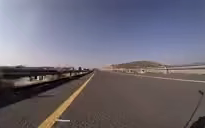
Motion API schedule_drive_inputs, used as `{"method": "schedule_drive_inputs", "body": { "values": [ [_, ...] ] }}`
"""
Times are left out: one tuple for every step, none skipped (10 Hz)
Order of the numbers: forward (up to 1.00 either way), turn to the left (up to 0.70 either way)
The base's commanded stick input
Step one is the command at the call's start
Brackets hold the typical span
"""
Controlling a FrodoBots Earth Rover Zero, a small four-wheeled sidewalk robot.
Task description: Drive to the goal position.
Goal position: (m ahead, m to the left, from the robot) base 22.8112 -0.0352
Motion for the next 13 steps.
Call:
{"method": "schedule_drive_inputs", "body": {
  "values": [
    [0.85, 0.00],
    [0.85, 0.00],
    [0.85, 0.00],
    [0.85, 0.00],
    [0.85, 0.00],
    [0.85, 0.00],
    [0.85, 0.00],
    [0.85, 0.00],
    [0.85, 0.00],
    [0.85, 0.00],
    [0.85, 0.00],
    [0.85, 0.00],
    [0.85, 0.00]
  ]
}}
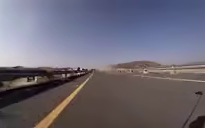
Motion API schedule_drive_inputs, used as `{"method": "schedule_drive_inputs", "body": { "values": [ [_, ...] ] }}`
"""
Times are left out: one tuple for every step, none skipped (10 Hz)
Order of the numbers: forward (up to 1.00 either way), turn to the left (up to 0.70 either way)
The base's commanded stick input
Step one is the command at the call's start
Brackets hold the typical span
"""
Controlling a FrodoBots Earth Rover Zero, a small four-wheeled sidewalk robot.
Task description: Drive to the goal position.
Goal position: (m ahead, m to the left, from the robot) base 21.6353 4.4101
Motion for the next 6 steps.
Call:
{"method": "schedule_drive_inputs", "body": {
  "values": [
    [0.85, 0.00],
    [0.85, 0.00],
    [0.85, 0.00],
    [0.85, 0.00],
    [0.85, 0.00],
    [0.85, 0.00]
  ]
}}
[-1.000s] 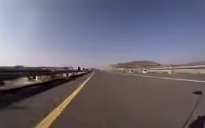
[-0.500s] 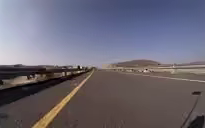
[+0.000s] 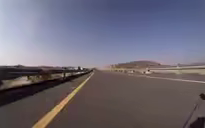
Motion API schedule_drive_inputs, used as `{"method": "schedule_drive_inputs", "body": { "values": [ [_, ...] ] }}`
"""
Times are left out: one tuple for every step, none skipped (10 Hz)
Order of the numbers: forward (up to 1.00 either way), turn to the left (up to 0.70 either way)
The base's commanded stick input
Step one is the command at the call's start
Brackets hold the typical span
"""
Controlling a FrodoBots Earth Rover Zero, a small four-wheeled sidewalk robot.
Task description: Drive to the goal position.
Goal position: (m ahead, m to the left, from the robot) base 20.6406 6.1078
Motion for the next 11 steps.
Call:
{"method": "schedule_drive_inputs", "body": {
  "values": [
    [0.85, 0.00],
    [0.85, 0.00],
    [0.85, 0.00],
    [0.85, 0.00],
    [0.85, 0.00],
    [0.85, 0.00],
    [0.85, 0.00],
    [0.85, 0.00],
    [0.85, 0.00],
    [0.85, 0.00],
    [0.85, 0.00]
  ]
}}
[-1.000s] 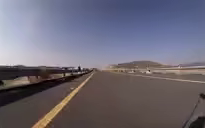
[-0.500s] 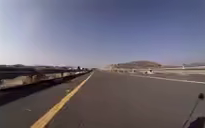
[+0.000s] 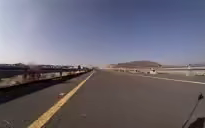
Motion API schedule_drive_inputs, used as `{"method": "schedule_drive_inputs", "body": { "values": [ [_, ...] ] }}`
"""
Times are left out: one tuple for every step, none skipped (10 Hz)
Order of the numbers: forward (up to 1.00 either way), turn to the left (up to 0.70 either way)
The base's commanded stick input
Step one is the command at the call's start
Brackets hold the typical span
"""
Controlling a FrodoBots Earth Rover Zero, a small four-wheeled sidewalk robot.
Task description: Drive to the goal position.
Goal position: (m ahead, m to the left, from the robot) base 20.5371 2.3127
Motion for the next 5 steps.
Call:
{"method": "schedule_drive_inputs", "body": {
  "values": [
    [0.85, 0.00],
    [0.85, 0.00],
    [0.85, 0.00],
    [0.85, 0.00],
    [0.85, 0.00]
  ]
}}
